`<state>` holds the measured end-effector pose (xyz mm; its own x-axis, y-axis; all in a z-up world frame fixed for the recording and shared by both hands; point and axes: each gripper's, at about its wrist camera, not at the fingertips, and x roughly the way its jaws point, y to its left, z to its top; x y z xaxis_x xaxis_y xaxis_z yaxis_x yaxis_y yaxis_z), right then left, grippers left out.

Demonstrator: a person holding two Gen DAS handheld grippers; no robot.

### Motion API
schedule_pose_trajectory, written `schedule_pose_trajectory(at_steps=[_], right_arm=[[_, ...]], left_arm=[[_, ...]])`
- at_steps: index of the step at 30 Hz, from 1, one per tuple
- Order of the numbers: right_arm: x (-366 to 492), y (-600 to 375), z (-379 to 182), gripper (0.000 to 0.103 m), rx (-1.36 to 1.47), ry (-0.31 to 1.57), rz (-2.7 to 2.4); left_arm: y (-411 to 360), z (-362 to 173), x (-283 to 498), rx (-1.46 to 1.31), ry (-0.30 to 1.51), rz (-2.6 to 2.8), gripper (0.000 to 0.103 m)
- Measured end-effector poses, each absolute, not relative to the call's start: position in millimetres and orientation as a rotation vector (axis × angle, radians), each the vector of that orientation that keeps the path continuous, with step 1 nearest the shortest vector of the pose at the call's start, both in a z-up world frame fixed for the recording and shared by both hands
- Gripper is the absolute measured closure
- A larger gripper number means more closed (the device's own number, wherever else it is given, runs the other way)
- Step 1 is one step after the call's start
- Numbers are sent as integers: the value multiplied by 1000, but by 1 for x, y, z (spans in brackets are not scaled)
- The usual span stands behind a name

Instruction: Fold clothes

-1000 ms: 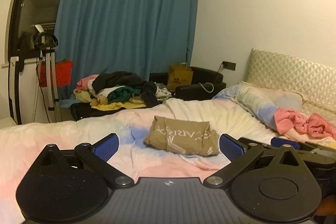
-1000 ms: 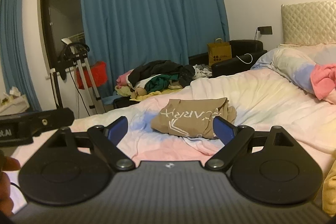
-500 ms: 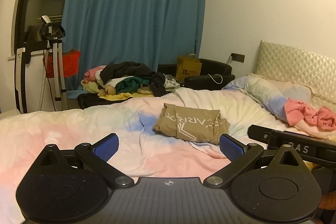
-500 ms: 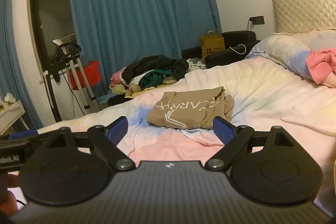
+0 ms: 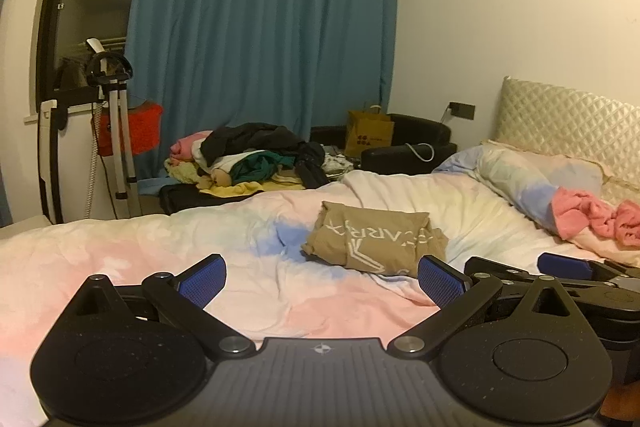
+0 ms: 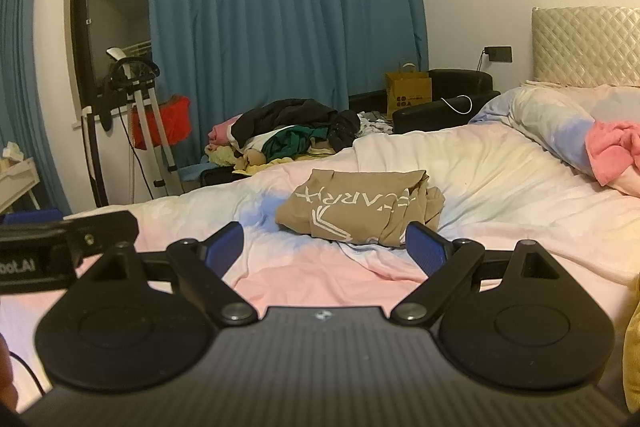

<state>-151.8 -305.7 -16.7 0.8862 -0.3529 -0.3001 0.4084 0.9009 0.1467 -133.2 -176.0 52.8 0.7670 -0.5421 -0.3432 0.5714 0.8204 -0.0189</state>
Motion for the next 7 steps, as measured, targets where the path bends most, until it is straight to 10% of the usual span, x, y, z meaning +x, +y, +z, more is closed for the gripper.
schedule_pose_trajectory(at_steps=[7], right_arm=[[-150,-302,-16,14,192,280,-405]], left_arm=[[-176,52,-136,88,343,-611,0]])
